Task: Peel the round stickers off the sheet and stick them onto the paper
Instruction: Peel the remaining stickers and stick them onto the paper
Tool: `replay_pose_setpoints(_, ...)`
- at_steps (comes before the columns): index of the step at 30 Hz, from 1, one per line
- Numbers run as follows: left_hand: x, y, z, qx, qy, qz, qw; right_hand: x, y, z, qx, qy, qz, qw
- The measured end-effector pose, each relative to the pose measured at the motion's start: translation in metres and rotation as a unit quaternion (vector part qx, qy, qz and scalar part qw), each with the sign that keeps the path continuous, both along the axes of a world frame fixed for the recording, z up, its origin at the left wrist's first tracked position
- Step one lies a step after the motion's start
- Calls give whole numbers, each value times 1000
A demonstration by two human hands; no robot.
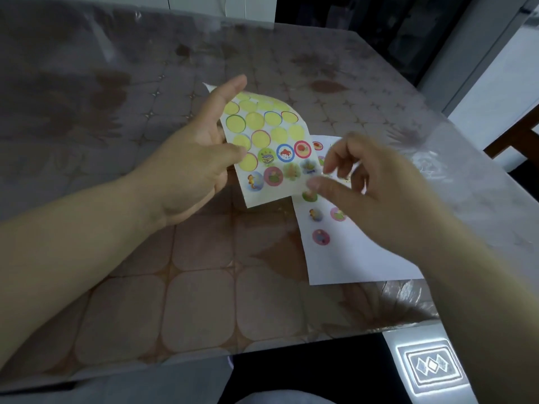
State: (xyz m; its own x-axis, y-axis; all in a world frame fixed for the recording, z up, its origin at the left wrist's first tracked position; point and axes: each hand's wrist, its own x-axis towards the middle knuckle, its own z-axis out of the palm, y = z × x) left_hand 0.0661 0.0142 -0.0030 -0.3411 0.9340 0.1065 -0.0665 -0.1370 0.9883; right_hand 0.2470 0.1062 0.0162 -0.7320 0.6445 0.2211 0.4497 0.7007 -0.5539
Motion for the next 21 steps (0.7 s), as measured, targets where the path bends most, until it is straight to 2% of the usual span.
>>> replay_pose_setpoints(4, -2, 0, -3, 17, 31, -21, 999, -25, 4, 4, 71, 88, 57, 992)
replay_pose_setpoints(8, -5, 2, -6, 18, 42, -12, 999, -43, 8, -19, 151, 149, 38, 977)
replay_pose_setpoints(12, -5, 2, -7, 29, 55, -18, 998, -44, 9, -27, 149, 188, 28, 970)
replay_pose_setpoints(17, -1, -1, -5, 27, 160, -37, 986, -46, 10, -31, 171, 196, 30, 965)
replay_pose_setpoints(21, -1, -2, -4, 11, 188, -30, 982, -45, 12, -31, 166, 198, 36, 965)
